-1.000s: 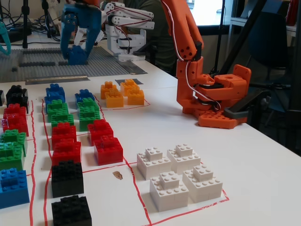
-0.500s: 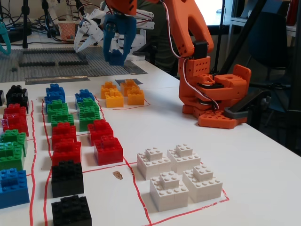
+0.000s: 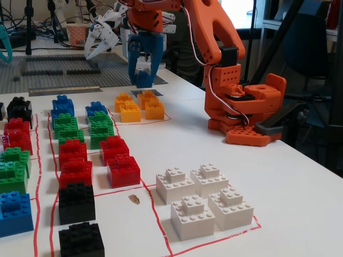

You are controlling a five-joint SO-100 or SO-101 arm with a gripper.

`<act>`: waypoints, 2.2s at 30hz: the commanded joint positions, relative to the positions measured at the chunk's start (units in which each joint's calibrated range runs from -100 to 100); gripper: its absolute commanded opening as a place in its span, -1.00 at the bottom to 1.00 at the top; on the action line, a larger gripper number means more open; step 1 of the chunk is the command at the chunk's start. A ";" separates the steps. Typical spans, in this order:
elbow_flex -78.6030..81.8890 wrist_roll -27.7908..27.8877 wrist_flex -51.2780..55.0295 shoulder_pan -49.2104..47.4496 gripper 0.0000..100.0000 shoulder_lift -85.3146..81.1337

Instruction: Grab the block and put it in the grey marker

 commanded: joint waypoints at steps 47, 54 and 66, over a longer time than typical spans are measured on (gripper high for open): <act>-3.11 -6.89 8.40 -7.70 -0.50 -19.52; 11.14 -21.39 8.40 -25.34 -0.86 -26.08; 22.04 -33.70 8.40 -55.71 -1.00 -34.46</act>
